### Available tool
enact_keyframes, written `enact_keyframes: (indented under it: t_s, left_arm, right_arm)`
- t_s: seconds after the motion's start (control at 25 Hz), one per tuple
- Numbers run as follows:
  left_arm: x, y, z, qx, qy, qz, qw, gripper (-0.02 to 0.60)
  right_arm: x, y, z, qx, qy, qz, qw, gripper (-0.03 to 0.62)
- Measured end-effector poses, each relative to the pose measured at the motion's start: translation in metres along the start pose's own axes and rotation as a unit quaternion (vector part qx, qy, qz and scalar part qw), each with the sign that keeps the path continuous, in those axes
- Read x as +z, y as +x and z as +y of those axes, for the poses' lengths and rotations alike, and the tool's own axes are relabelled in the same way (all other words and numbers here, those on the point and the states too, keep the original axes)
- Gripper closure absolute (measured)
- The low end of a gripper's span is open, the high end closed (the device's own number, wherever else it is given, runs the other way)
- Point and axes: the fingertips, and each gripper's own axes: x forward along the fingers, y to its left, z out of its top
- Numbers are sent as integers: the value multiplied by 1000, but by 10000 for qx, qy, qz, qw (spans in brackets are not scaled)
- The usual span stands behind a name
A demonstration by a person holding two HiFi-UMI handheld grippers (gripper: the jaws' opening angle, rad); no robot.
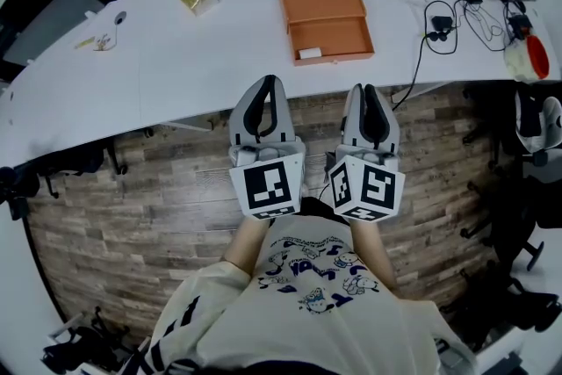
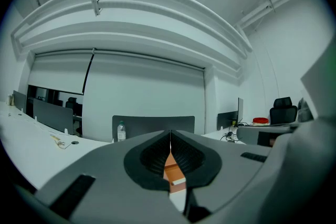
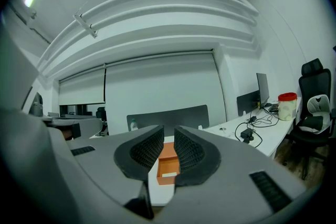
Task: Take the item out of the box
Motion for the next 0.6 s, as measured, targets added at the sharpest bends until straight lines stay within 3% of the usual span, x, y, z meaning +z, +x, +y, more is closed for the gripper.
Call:
enact_keyframes:
  t_s: [0.6]
  left_arm:
    - [0,94,13,-276,-7,153,9995,563]
  right_arm:
    - [5,86,-13,-249,43,103,9996,522]
